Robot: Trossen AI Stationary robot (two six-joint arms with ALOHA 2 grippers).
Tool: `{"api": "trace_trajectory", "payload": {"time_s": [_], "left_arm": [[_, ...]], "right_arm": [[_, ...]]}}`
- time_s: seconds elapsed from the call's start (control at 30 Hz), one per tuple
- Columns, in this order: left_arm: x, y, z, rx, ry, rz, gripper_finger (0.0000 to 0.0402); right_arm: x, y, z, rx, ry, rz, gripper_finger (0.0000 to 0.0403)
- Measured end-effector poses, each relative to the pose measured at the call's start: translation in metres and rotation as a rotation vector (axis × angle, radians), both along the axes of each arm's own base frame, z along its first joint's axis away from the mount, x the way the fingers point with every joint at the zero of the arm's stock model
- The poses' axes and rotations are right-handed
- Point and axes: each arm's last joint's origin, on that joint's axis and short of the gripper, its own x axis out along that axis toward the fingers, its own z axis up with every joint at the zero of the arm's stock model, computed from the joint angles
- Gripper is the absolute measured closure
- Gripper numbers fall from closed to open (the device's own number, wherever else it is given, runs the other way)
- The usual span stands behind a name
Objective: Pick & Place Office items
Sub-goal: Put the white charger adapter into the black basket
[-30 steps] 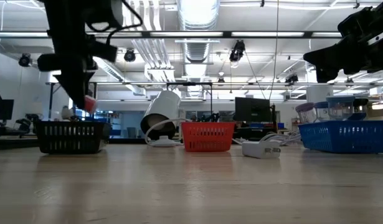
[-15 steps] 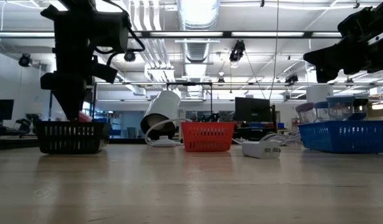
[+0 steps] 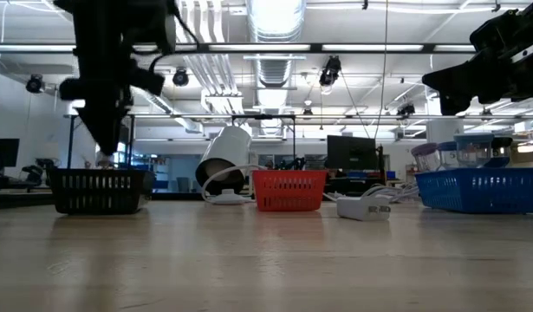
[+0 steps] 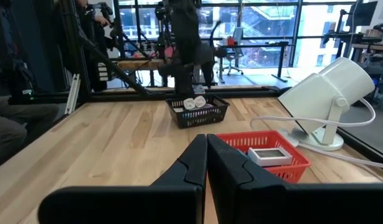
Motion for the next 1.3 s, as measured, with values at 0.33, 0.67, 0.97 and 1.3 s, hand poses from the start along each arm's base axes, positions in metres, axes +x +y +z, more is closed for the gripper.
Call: {"api": "trace_trajectory", "payload": {"time_s": [0.33,0.67,0.97,1.3], "left_arm": [[-0.028,-0.01,0.06,0.052,-0.724,-0.437,0.0236],[-0.074,-0.01,0.055,0.234,-1.248,-0.467,0.0394],[-0.095,-0.012,0.015,0.171,-1.425,-0.486,0.04],[-0.101,-0.01,-0.021,0.27,-1.406,-0.45,0.0401]], "right_arm": [[0.0,0.0,-0.003,-0.006,0.027,-0.001,0.0394],[0.001,0.0,-0.003,-0.004,0.037,-0.002,0.0394],[0.002,0.0,-0.005,-0.017,0.052,-0.001,0.0394],[0.003,-0.001,-0.006,-0.018,0.071,-0.029,0.0394]]}}
